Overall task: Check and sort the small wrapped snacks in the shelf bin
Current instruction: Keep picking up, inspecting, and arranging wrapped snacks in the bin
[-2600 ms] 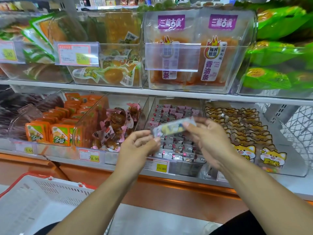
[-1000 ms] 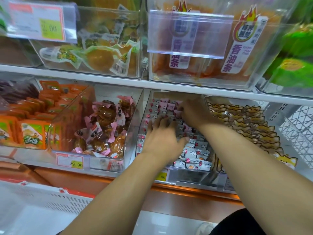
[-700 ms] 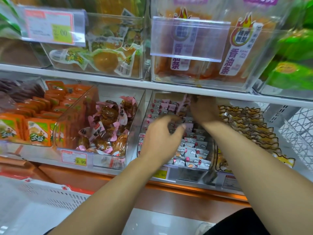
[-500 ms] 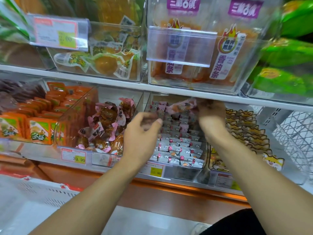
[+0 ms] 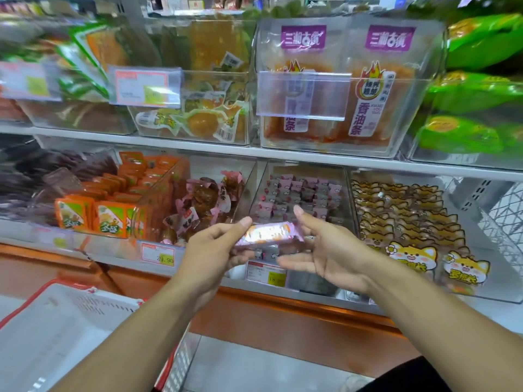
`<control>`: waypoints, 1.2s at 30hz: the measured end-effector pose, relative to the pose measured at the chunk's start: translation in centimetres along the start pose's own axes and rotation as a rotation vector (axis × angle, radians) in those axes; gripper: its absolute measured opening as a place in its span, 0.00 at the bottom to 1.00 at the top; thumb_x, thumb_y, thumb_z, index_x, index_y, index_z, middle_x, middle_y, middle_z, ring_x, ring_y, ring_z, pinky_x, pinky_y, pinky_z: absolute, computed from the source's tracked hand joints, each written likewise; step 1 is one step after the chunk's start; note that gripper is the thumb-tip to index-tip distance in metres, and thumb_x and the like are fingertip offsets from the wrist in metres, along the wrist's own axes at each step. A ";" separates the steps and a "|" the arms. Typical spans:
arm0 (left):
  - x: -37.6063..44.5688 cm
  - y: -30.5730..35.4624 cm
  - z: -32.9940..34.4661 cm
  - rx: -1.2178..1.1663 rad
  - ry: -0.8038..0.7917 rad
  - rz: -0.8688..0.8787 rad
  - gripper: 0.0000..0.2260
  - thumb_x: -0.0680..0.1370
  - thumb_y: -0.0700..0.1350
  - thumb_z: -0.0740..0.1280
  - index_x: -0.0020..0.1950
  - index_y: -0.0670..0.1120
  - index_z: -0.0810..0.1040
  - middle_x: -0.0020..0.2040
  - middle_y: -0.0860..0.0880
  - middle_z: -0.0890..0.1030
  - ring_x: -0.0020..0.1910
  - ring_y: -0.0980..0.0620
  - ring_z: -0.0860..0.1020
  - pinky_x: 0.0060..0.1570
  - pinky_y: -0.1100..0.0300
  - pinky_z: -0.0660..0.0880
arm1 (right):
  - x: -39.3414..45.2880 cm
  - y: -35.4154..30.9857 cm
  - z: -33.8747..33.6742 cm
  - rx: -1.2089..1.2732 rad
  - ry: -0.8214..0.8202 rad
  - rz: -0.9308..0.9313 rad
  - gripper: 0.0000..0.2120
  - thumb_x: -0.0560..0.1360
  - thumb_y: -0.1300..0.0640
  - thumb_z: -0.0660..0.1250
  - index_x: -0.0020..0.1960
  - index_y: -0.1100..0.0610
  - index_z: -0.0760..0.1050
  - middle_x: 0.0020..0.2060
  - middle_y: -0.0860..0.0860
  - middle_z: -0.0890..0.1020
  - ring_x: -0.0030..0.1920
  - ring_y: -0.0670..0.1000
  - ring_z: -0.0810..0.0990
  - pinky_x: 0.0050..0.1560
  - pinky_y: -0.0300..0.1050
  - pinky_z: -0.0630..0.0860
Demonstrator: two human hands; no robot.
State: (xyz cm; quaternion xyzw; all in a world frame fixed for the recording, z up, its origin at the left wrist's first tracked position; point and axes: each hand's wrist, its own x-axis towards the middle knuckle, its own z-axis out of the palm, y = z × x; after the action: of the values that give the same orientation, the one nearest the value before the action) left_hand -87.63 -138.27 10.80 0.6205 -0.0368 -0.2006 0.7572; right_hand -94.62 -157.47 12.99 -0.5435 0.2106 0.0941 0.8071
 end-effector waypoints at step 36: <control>0.8 -0.9 0.6 -0.068 -0.107 0.078 0.18 0.66 0.40 0.76 0.55 0.39 0.80 0.50 0.40 0.86 0.46 0.45 0.86 0.44 0.62 0.82 | 0.9 -0.6 -2.5 0.037 -0.042 -0.223 0.22 0.68 0.70 0.73 0.61 0.63 0.75 0.55 0.64 0.84 0.53 0.58 0.86 0.49 0.46 0.84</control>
State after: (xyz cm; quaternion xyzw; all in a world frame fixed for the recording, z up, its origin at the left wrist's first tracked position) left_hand -87.36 -139.25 9.89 0.5809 -0.0945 -0.2052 0.7820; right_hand -94.17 -160.05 12.29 -0.5466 0.1336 0.0110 0.8266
